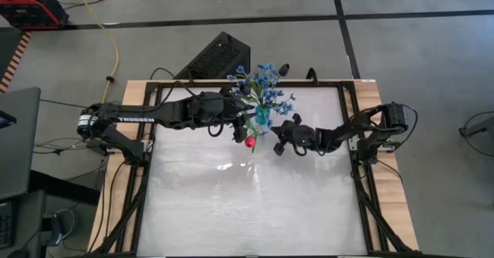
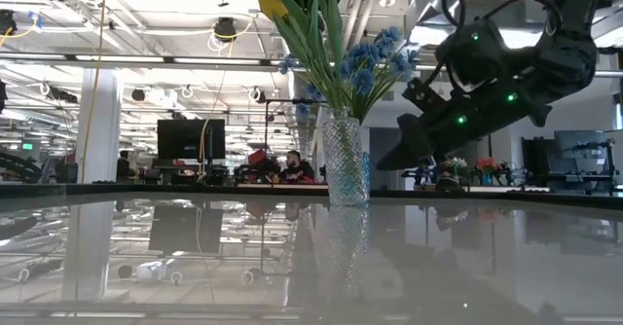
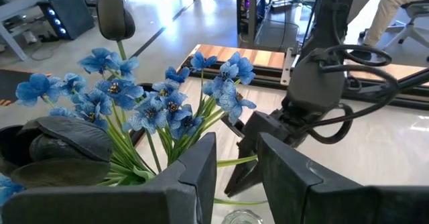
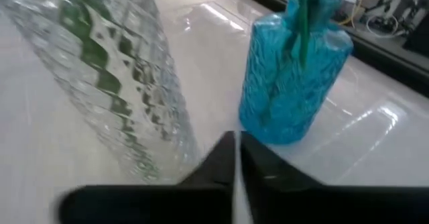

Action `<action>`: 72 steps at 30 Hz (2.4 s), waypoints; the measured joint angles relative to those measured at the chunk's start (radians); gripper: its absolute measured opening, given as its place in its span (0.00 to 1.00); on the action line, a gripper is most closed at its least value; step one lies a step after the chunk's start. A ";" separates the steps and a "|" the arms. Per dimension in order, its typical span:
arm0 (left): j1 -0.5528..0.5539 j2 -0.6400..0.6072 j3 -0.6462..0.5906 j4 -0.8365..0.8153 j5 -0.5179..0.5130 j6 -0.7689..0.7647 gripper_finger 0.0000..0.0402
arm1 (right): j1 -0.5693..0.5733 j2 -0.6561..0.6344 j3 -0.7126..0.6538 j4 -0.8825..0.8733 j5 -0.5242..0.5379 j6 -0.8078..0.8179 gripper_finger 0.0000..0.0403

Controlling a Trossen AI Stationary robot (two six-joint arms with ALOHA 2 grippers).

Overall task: Sort flowers into vase by color
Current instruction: Return to Home Position

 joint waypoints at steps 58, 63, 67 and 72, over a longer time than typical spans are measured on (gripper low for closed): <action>-0.004 -0.002 0.144 -0.111 -0.006 0.033 0.40 | 0.055 0.221 -0.036 0.338 0.013 0.155 0.05; -0.005 -0.002 0.145 -0.196 0.009 0.029 0.39 | 0.055 0.172 -0.045 0.333 -0.066 0.143 0.05; -0.015 -0.001 0.145 -0.205 0.003 0.064 0.39 | 0.056 0.144 -0.045 0.331 -0.125 0.124 0.07; -0.026 -0.001 0.145 -0.130 -0.039 0.068 0.41 | 0.056 0.129 -0.045 0.333 -0.137 0.124 0.09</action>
